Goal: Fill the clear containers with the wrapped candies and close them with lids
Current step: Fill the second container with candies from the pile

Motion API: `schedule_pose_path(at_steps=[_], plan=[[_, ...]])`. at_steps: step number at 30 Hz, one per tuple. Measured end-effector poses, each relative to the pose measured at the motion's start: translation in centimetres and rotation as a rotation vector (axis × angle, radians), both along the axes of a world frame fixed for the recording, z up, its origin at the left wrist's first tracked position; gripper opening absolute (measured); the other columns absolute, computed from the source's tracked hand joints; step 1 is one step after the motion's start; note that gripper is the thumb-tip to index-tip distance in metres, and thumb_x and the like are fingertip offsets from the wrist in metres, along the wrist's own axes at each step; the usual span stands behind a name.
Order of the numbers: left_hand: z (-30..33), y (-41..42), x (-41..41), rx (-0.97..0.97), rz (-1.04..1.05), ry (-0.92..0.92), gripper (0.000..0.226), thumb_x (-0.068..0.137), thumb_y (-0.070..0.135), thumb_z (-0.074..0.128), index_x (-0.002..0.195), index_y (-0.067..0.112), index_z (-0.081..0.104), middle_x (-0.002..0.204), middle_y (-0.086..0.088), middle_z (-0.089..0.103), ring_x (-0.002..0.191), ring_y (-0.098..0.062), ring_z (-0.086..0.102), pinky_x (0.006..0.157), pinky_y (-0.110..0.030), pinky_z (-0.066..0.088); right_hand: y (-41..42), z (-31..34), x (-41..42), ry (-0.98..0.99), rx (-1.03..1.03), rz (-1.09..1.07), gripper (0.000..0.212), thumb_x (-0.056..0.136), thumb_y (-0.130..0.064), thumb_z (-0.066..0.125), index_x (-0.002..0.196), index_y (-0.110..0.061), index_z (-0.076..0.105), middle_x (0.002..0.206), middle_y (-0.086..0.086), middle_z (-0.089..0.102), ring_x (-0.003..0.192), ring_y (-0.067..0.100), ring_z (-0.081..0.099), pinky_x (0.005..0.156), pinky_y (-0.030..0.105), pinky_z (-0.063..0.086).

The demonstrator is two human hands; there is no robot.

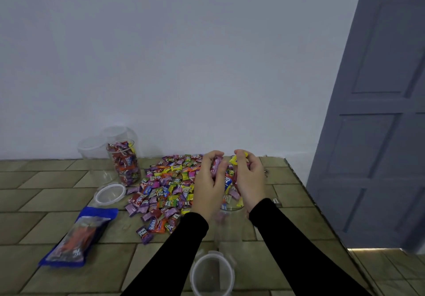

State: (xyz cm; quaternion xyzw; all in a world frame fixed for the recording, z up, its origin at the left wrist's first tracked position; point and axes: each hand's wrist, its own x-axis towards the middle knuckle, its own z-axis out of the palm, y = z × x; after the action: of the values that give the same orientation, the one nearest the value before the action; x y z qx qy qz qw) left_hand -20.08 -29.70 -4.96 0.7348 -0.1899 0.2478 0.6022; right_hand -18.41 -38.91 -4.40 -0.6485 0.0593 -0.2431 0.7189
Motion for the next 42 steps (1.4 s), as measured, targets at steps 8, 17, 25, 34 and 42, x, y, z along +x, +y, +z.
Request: schedule_pose_path(at_steps=[8,17,25,34,42], plan=[[-1.1,0.0,1.2,0.019,-0.011,0.027,0.014,0.097,0.031,0.052,0.097,0.021,0.061,0.086,0.010,0.060,0.072,-0.005,0.054,0.066,-0.022,0.041,0.3,-0.1,0.0,0.031,0.063,0.004,0.036,0.071,-0.059,0.058,0.078,-0.023,0.060,0.068,0.005,0.050,0.063,0.023,0.047,0.060,0.040,0.041],[-1.1,0.1,1.0,-0.017,-0.015,0.027,0.030,0.101,0.023,0.045,0.082,0.015,0.067,0.077,0.010,0.064,0.077,-0.007,0.059,0.069,-0.018,0.043,-0.1,0.3,-0.4,0.019,0.207,0.060,0.022,0.090,-0.016,0.060,0.069,-0.013,0.054,0.054,0.001,0.044,0.052,0.017,0.040,0.054,0.032,0.034],[-1.0,0.2,0.9,-0.078,-0.070,0.035,0.013,0.094,0.016,0.055,0.102,0.024,0.060,0.098,0.018,0.063,0.097,-0.001,0.059,0.085,-0.019,0.048,-0.2,0.3,-0.5,-0.008,0.241,0.055,0.029,0.087,-0.005,0.057,0.062,-0.018,0.054,0.071,0.003,0.051,0.077,0.023,0.047,0.070,0.034,0.037],[-1.2,0.3,0.7,-0.136,-0.049,0.017,0.028,0.091,0.008,0.063,0.113,0.019,0.052,0.106,0.010,0.056,0.099,0.000,0.056,0.086,-0.019,0.048,-0.2,0.6,-1.1,-0.007,0.272,0.105,0.024,0.090,-0.004,0.053,0.069,-0.013,0.049,0.068,0.004,0.051,0.059,0.018,0.048,0.048,0.024,0.039],[-1.4,0.2,0.9,-0.147,-0.069,0.003,0.009,0.087,0.014,0.060,0.091,0.022,0.058,0.087,0.023,0.061,0.087,-0.004,0.058,0.082,-0.030,0.049,-0.3,0.7,-1.1,0.022,0.235,0.084,0.007,0.090,-0.004,0.051,0.083,-0.003,0.055,0.056,-0.002,0.044,0.048,0.019,0.037,0.035,0.018,0.027]])
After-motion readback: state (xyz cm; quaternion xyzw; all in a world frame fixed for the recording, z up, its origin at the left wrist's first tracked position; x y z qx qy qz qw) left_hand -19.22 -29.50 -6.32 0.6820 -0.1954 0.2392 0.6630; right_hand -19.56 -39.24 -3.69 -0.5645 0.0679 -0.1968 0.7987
